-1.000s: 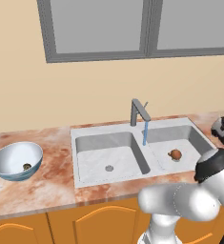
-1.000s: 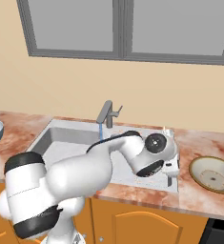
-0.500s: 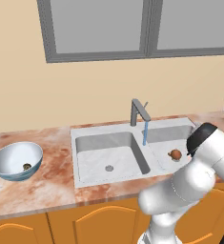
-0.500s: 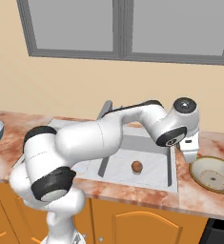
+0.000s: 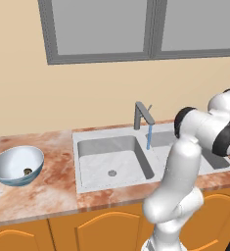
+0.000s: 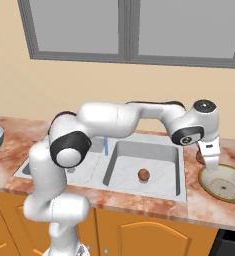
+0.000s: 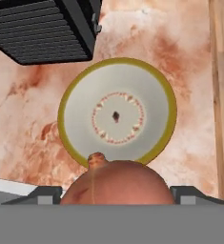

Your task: Pick the onions from the sink and place them in one bowl. Place the mushroom in the other bowl. Then turn off the sink faucet.

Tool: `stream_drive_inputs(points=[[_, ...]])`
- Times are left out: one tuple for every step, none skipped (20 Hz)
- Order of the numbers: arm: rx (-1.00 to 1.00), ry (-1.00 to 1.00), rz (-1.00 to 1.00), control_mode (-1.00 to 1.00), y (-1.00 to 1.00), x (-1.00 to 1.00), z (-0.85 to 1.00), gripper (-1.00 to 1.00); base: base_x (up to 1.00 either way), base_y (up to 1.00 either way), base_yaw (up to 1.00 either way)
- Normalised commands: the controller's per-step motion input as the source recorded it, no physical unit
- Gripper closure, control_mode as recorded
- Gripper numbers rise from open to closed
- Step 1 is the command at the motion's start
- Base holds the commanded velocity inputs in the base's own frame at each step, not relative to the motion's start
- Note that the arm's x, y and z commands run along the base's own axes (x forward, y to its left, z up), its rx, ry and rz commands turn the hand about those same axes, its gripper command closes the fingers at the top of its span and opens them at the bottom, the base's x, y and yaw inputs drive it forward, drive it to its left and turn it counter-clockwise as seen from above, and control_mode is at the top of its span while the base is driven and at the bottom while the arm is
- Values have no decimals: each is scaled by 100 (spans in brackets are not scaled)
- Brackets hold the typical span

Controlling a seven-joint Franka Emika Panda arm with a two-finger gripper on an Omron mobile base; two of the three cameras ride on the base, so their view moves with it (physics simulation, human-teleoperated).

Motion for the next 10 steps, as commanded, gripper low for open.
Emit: stream_drive_inputs(points=[[0,10,0,-100,-43,21,-43,100,0,0,0],[1,10,1,-100,-41,22,-37,100,0,0,0],[3,9,3,-100,-50,18,-27,100,0,0,0],[6,11,3,-100,-51,21,-20,100,0,0,0],[8,13,4,-100,-55,14,-7,100,0,0,0],[10,16,3,-100,-52,12,0,100,0,0,0],[14,18,5,-100,-61,5,0,100,0,0,0],[14,21,5,-100,-62,3,0,100,0,0,0],[13,22,5,-100,-61,0,0,100,0,0,0],[12,22,6,-100,-59,0,0,100,0,0,0]])
